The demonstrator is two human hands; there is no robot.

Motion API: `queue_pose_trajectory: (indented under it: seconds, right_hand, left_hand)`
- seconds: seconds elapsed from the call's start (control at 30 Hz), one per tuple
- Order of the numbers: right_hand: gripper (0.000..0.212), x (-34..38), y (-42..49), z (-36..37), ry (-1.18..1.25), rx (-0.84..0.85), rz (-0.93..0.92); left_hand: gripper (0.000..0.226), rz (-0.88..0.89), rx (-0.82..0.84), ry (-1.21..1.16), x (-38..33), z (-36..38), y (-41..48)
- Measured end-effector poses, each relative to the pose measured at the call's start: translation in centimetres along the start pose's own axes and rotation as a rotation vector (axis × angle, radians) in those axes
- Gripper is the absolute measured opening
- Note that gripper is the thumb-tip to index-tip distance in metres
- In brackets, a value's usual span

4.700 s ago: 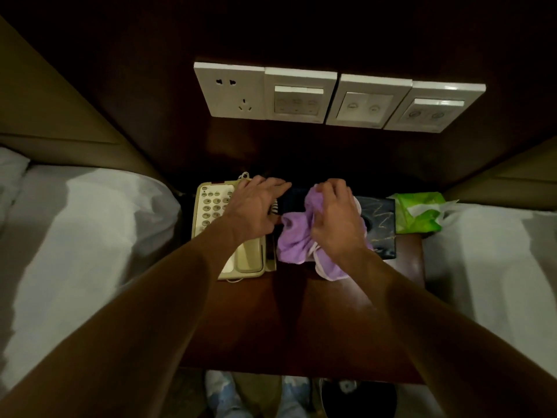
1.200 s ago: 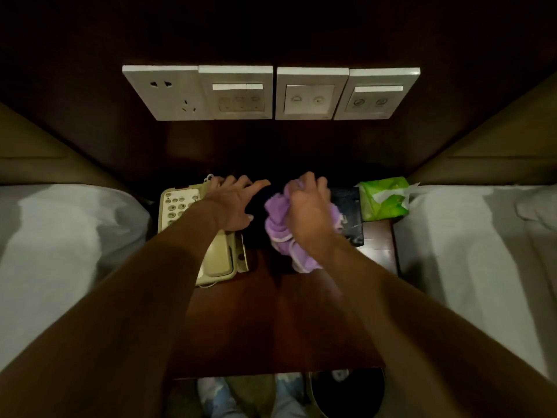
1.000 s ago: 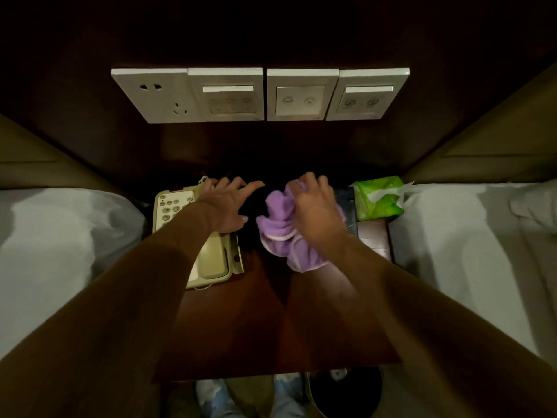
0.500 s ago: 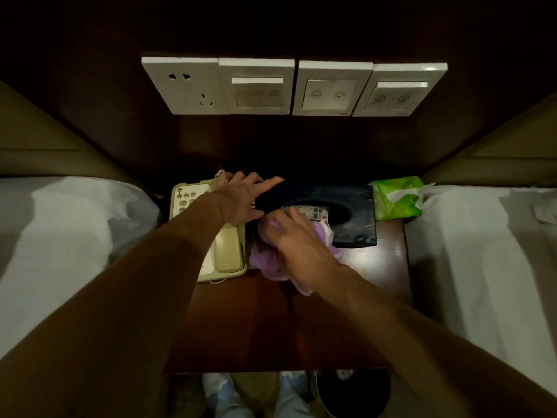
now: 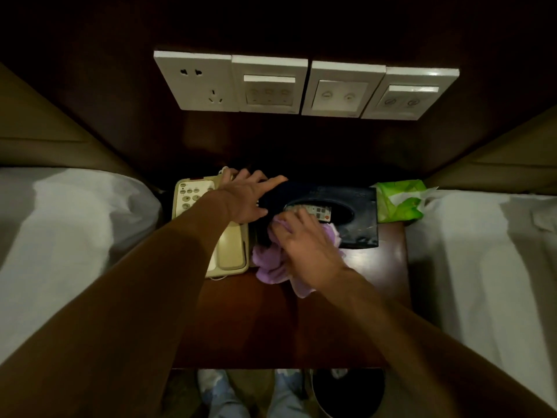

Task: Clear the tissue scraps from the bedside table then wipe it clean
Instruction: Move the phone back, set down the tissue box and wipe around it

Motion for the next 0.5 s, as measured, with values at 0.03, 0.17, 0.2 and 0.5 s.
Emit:
queue_pose_trajectory:
  seconds: [0.03, 0.17, 0.2, 0.5]
  right_hand:
    - [0.062, -1.1, -0.5, -0.4, 0.006, -0.062, 0.049]
    - [0.063, -6.9, -4.8, -0.6, -0.001, -0.257, 0.257]
    - [0.062, -8.1, -6.0, -0.7, 0.018, -0.338, 0.317]
    - [0.053, -0.5, -1.3, 1.7, 0.074, -0.334, 0.287]
  left_hand:
    - [0.084, -0.001, 0.002, -0.008, -0.1, 0.0, 0.0]
    - [0.084, 0.001, -0.011, -0.041, -0.1, -0.1, -0.2]
    - [0.084, -0.003, -0.015, -0.047, -0.1, 0.0, -0.2]
    - [0.086, -0.038, 0.010, 0.015, -0.6, -0.6, -0.1]
Point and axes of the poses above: each hand's wrist, its own y-axis towards the middle knuckle, its own z-axis out of the palm, x = y × z, the point moved 5 cm from there along y, towards the middle knuckle, and after that the axes turned 15 degrees about y, right-handed, at the moved point
